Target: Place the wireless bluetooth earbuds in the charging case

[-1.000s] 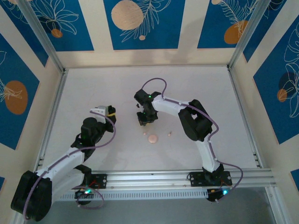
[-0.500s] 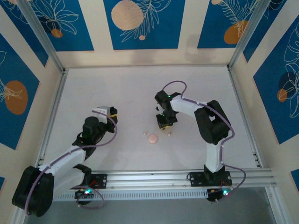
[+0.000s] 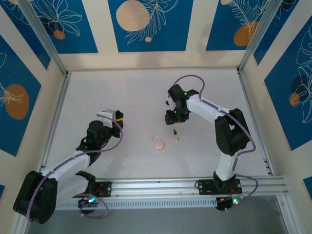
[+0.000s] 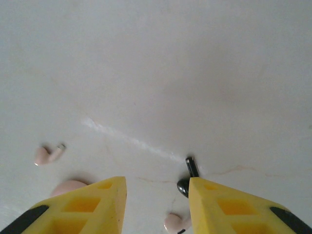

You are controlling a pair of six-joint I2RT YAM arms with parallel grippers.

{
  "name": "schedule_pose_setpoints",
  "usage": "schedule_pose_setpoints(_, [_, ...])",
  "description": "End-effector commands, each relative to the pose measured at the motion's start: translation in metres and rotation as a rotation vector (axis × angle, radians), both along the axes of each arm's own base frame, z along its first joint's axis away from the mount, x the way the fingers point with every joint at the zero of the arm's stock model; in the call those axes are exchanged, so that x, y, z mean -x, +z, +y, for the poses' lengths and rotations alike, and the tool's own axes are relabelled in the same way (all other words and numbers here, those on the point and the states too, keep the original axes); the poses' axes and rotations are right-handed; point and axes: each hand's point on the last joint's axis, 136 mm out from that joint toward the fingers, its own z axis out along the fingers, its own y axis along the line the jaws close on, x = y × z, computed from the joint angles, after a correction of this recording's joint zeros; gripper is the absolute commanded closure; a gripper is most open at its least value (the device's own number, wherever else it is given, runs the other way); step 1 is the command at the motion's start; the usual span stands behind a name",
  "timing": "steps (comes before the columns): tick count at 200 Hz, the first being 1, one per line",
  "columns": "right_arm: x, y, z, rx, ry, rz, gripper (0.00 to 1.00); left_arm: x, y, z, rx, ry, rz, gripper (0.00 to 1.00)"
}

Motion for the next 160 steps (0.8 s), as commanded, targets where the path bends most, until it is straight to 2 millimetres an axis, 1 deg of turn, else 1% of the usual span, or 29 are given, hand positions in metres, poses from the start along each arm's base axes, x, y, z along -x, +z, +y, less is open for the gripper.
schedule_pose_setpoints(1, [0.004, -0.006, -0.003, 0.015, -0.012, 0.070, 0.62, -0.008, 0.021, -0.002, 0.005, -0.013, -0.060, 0.89])
schedule_pose_setpoints(43, [0.008, -0.022, -0.008, 0.049, -0.034, 0.126, 0.62, -0.009, 0.023, -0.002, 0.005, -0.013, -0.061, 0.88])
schedule_pose_setpoints(91, [0.012, -0.041, -0.005, 0.047, -0.028, 0.177, 0.63, -0.013, 0.024, -0.005, 0.001, -0.021, -0.055, 0.88])
schedule_pose_setpoints(104, [0.014, -0.046, -0.005, 0.053, -0.028, 0.189, 0.65, -0.013, 0.024, -0.006, 0.001, -0.023, -0.053, 0.89])
schedule_pose_setpoints(160, [0.019, -0.054, -0.005, 0.061, -0.019, 0.215, 0.65, -0.013, 0.034, -0.003, 0.009, -0.011, -0.081, 0.89])
